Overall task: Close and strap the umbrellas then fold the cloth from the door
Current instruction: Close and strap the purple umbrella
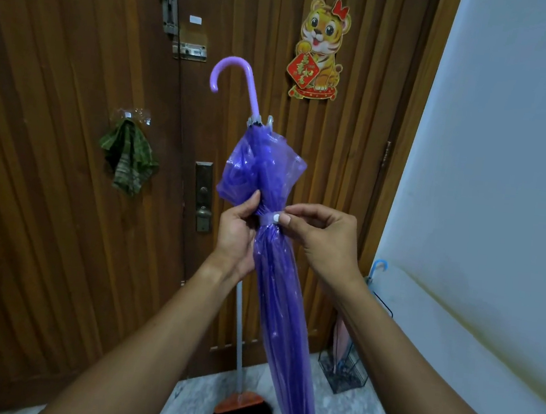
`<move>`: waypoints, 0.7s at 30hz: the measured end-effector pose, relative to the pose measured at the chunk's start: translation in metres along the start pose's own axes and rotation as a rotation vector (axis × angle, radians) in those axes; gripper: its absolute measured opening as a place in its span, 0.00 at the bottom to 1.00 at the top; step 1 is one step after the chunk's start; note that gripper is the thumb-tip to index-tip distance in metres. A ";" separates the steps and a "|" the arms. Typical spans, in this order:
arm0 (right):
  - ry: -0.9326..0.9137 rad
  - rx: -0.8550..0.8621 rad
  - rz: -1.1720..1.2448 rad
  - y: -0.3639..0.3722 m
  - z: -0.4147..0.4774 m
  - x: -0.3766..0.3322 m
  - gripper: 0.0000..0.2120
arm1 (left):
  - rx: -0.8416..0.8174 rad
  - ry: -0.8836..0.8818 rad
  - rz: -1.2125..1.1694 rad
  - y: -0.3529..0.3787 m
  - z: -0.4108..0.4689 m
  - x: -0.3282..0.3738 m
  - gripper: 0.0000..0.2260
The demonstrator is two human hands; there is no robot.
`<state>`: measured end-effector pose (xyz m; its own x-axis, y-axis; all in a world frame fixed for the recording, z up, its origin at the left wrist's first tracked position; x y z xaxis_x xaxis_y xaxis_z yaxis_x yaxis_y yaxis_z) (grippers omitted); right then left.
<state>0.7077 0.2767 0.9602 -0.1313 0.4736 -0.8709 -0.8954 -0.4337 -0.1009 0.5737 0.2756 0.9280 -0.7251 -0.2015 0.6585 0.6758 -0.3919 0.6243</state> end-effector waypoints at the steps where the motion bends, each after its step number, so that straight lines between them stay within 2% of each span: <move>1: 0.015 0.002 0.037 -0.001 0.001 0.002 0.08 | 0.001 0.004 0.004 0.001 0.001 0.000 0.16; 6: 0.058 -0.009 0.138 -0.004 0.001 0.008 0.07 | -0.008 0.014 0.021 0.000 0.007 0.001 0.13; 13: 0.099 -0.012 0.131 -0.008 0.011 0.006 0.06 | 0.004 0.025 0.019 0.001 0.018 -0.001 0.15; 17: 0.161 0.000 0.158 -0.012 0.018 0.014 0.06 | -0.019 0.021 0.112 0.009 0.022 0.001 0.12; 21: 0.185 0.009 0.175 -0.014 0.024 0.021 0.06 | -0.038 -0.004 0.213 0.013 0.026 0.000 0.14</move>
<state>0.7073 0.3116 0.9546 -0.2052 0.2429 -0.9481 -0.8699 -0.4892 0.0630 0.5858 0.2944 0.9467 -0.5657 -0.2795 0.7758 0.8083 -0.3741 0.4547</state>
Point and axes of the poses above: each hand's wrist, its own z-axis towards the middle knuckle, its own y-axis out of the palm, x = y × z, the point moved 7 cm from there along z, towards the middle knuckle, and after that the axes turned 15 degrees about -x, right-handed, at the moved point
